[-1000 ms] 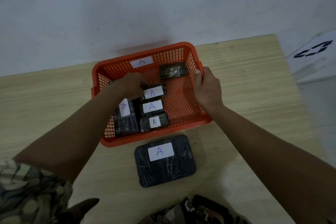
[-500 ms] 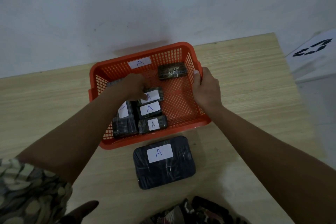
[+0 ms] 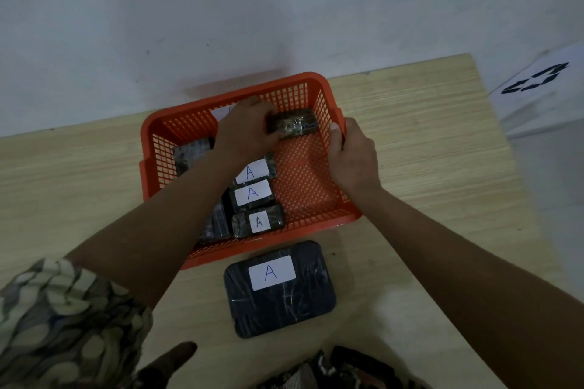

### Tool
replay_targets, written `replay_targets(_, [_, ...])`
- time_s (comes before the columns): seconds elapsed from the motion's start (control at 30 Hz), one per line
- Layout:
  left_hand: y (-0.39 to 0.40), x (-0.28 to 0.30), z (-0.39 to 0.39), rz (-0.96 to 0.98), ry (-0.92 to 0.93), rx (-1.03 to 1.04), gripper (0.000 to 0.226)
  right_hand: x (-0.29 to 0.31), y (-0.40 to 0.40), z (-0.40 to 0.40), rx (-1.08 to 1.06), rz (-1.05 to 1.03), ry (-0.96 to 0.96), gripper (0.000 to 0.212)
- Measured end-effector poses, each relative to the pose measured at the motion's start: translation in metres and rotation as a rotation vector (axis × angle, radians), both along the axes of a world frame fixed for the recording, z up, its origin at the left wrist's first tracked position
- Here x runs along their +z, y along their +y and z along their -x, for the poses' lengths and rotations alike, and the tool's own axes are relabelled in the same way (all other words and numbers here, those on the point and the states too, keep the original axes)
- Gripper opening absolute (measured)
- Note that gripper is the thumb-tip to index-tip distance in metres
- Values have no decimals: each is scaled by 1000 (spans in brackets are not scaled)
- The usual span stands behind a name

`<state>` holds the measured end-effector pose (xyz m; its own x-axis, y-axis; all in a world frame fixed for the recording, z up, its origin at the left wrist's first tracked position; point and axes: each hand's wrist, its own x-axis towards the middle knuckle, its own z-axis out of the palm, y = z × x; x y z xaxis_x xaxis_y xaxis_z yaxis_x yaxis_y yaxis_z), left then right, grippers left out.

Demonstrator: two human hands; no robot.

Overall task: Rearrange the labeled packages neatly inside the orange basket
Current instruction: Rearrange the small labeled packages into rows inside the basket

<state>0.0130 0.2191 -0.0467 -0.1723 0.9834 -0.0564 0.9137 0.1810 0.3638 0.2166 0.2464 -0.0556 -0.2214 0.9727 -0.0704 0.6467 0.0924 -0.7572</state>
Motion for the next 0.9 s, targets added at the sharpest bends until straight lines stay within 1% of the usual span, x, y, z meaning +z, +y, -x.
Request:
replay_targets(0.07, [2,-5,-5,-10,-4,-86,49,0,0,0,0,7,2,32])
replay_targets(0.13, [2,-10,-6,8,-34,-147,51,1,0,0,1,16,10,32])
replay_targets(0.3, [0,-19,-2,0,-87,-145,43,0,0,0,4,9,6,32])
replay_targets(0.4, [-3,-21,7,-3,-81,-154,39,0,-1,0,4,2,-3,33])
replay_targets(0.47, [-4,-21,11,2,-98,-168,39,0,0,1,0,5,-8,33])
replay_targets(0.53, [-5,-22,15,-5,-131,-180,50,0,-1,1,-4,3,-14,33])
replay_targets(0.6, [-7,-21,20,-1,-135,-212,64,1,-1,0,-6,-4,-17,33])
replay_targets(0.63, [-7,-21,23,7,-129,-241,67,1,-1,0,-3,-6,-19,33])
replay_targets(0.7, [-10,-19,27,24,-96,-295,65,2,-1,1,1,-7,-25,34])
replay_targets(0.77, [-11,-17,29,9,-49,-305,59,3,-1,2,-1,-4,-25,34])
replay_targets(0.83, [-12,-18,28,-21,-49,-271,54,3,-1,1,-4,-8,-24,34])
replay_targets(0.9, [-14,-20,25,-37,-92,-201,54,3,-1,1,-3,-12,-22,33])
